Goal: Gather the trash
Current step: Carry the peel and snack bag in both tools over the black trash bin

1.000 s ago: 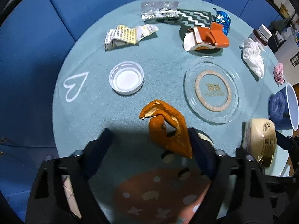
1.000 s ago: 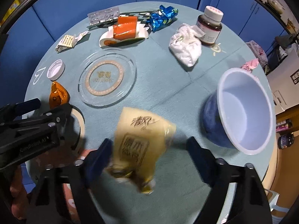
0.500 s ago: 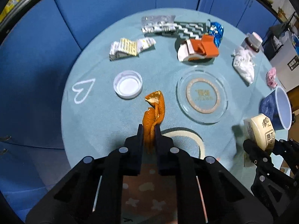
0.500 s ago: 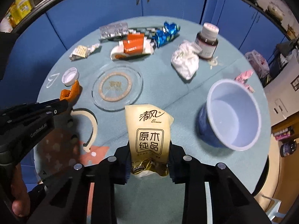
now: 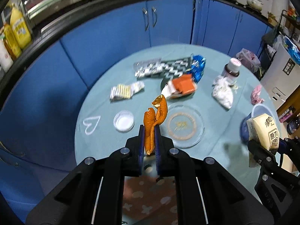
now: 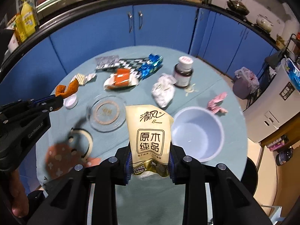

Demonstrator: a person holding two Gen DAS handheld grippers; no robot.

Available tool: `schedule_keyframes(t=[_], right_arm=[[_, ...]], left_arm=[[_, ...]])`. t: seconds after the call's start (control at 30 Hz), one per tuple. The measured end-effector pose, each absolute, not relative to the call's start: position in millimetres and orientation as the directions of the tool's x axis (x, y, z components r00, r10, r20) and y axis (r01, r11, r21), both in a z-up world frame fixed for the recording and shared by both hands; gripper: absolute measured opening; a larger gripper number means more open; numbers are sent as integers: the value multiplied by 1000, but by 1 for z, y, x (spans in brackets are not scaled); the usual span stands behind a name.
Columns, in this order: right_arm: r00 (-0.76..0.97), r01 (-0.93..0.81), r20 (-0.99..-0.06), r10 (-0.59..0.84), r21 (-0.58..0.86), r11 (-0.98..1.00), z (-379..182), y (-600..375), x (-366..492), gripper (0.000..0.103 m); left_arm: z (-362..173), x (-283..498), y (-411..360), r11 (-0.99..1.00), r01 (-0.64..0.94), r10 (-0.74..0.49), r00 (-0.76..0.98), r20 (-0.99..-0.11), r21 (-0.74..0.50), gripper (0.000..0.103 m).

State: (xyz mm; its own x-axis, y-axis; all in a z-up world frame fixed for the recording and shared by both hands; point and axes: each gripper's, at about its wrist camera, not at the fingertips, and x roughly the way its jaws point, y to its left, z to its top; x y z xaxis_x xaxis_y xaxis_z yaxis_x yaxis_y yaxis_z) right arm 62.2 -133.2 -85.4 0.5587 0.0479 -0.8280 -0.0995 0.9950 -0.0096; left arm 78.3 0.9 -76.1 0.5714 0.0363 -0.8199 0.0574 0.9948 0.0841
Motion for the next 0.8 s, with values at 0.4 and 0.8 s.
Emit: schedule_keyframes(t=[0.4,0.8], right_arm=[[629,-11,-778,9,3,1000,-65,-189,58,29],[603,187,-790,-114,0,982,-71,-289,32,29]], left_arm=[[-56,84,-72,979,164,-15,641,-768,118,11],[-54,78,-182,926,354,-133,631,-764,131,11]])
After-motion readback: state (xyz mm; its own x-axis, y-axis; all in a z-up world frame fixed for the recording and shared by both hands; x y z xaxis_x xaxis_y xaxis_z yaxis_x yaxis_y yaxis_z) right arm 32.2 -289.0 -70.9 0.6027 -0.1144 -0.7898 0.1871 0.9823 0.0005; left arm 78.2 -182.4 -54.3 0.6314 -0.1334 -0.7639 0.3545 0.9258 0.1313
